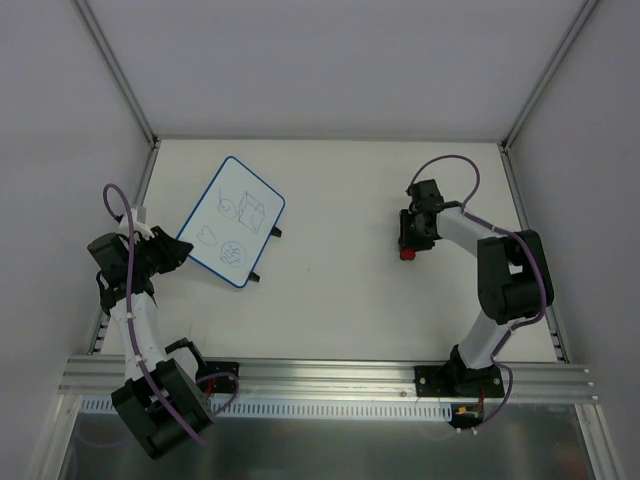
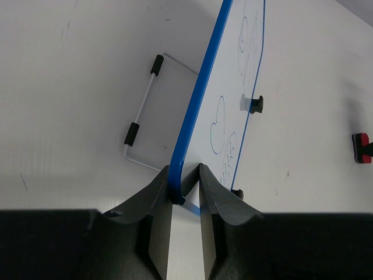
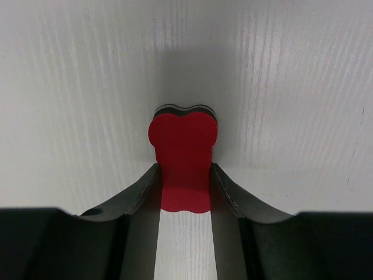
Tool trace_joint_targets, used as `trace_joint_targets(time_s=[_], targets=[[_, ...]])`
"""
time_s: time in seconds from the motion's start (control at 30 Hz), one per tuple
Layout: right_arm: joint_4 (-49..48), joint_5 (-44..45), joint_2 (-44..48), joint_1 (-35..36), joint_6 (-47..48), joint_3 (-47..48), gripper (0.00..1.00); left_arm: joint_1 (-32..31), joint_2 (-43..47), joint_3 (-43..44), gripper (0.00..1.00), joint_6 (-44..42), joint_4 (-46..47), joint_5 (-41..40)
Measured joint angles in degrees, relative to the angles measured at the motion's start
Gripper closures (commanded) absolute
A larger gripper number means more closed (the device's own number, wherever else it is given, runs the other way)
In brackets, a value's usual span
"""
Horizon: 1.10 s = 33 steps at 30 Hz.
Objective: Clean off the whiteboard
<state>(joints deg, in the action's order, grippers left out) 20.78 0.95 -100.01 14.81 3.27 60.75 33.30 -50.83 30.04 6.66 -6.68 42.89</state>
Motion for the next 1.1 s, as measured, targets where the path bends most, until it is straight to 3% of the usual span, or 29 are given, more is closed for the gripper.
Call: trace_joint_targets(time_s=[0.07,0.23,0.5,0.7,1.1], targets=[[-0.1,1.1,0.2,1.1,0.2,0.0,0.79,0.0,0.1,0.0,1.00,0.0,0.0,0.0],[-1.6,1.2,2.5,8.3,0.1,-0.2,0.87,-0.3,0.3,0.0,1.00,0.0,-0.1,0.0],[-10.5,-1.9,4.4,30.3,-1.0,4.7,0.95,-1.2,0.4,0.0,1.00,0.0,-0.1,-0.6],[-19.3,-4.0,-2.6,40.8,-1.6,15.7,0.98,-2.0,0.4,0.0,1.00,0.2,-0.3,-1.4],[-25.0,-4.7,-20.4,49.4,-1.8,31.9,1.00,-2.7,0.4,0.0,1.00,0.2,-0.6,-1.7]])
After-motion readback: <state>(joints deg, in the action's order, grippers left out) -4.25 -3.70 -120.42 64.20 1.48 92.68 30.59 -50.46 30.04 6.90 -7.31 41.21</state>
